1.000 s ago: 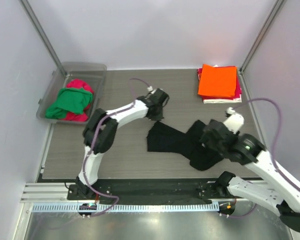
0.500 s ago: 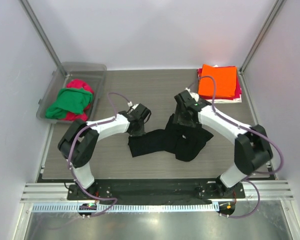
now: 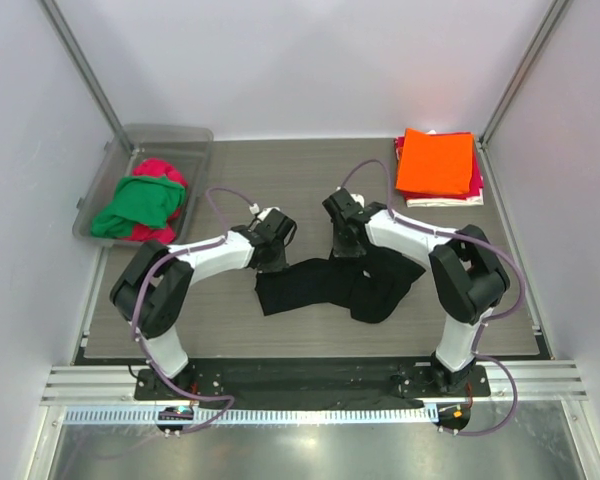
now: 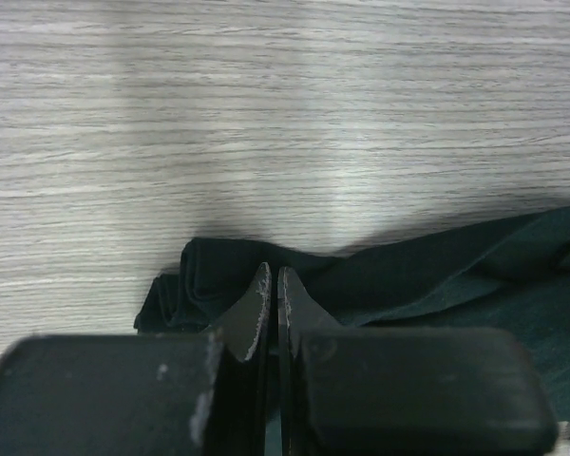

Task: Fold and stack the t-shirts
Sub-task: Flatten the tshirt out

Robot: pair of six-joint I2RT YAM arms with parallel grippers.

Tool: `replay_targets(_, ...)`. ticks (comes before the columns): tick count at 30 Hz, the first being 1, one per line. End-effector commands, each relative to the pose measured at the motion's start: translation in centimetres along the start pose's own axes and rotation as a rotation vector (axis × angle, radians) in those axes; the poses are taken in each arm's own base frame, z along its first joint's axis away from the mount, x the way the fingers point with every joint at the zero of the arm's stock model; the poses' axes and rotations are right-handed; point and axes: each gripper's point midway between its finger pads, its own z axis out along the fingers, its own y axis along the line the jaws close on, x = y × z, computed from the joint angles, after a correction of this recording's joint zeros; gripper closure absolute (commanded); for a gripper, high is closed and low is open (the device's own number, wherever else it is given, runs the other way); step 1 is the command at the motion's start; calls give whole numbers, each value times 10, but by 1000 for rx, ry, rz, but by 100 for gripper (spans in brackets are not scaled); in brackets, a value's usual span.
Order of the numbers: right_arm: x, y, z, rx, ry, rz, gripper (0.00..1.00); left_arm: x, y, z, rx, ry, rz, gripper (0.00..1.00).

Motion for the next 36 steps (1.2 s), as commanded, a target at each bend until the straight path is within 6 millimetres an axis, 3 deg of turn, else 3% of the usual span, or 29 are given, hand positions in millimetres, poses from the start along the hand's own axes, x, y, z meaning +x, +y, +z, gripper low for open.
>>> replay_targets(1, -10, 2, -13, -14, -55, -18, 93, -12, 2, -11, 11, -41, -35, 100)
replay_targets(2, -17, 2, -26, -21, -85, -15, 98, -11, 7, -13, -4, -33, -39, 100)
replay_targets(5, -34, -11, -59, 23, -140, -30, 99, -21, 20, -30, -37, -52, -53, 100)
replay_targets(7, -61, -21, -104, 33, -255, -7, 99, -35, 24, -50, -31, -91, -68, 100)
replay_targets(8, -63, -37, -119, 70, -264, 2, 99, -38, 37, -59, -66, -97, -66, 100)
replay_targets(9, -75, -49, -153, 66, -345, 34, 99, -41, 42, -67, -74, -109, -67, 100)
replay_targets(11, -83, -86, -192, 125, -404, 97, 99, -56, 58, -99, -95, -169, -78, 100)
replay_targets(12, -84, -101, -209, 151, -438, 121, 99, -59, 64, -110, -100, -190, -82, 100)
replay_targets(13, -80, -125, -238, 196, -503, 155, 99, -66, 67, -128, -85, -232, -94, 100)
replay_targets(15, -70, -151, -255, 257, -536, 196, 99, -66, 78, -146, -99, -250, -103, 100)
replay_targets(16, -53, -168, -260, 301, -538, 208, 99, -65, 80, -151, -97, -256, -106, 100)
replay_targets(17, -43, -178, -258, 334, -528, 230, 99, -62, 83, -161, -87, -266, -112, 100)
replay_targets(18, -25, -185, -243, 353, -487, 252, 99, -57, 84, -162, -80, -256, -119, 100)
replay_targets(19, -17, -183, -241, 324, -486, 267, 92, -53, 86, -163, -74, -252, -126, 100)
replay_targets(20, -8, -159, -228, 183, -428, 249, 78, -50, 86, -167, -57, -261, -135, 100)
replay_targets(21, -3, -140, -218, 79, -399, 226, 37, -38, 90, -159, -60, -235, -135, 100)
replay_targets(22, -1, -117, -202, -40, -380, 218, 24, -34, 90, -156, -53, -235, -149, 100)
replay_targets(23, 5, -88, -197, -179, -327, 194, 18, -30, 91, -155, -46, -235, -152, 100)
replay_targets(24, 5, -74, -193, -221, -317, 181, 14, -19, 95, -146, -59, -207, -152, 100)
replay_targets(25, 4, -47, -196, -280, -327, 130, 10, -15, 95, -143, -54, -198, -162, 100)
replay_targets(27, 3, -19, -182, -233, -307, 39, 4, -3, 100, -135, -62, -177, -166, 100)
replay_targets(28, -2, 11, -194, -285, -319, -26, 3, -2, 100, -132, -58, -177, -171, 100)
replay_targets(29, -5, 24, -192, -290, -311, -51, 3, 0, 100, -131, -57, -176, -177, 100)
replay_targets(33, -26, 89, -150, -259, -247, -164, 3, 3, 105, -132, -63, -189, -187, 100)
replay_targets(36, -30, 118, -122, -250, -206, -230, 3, 2, 108, -135, -74, -199, -180, 100)
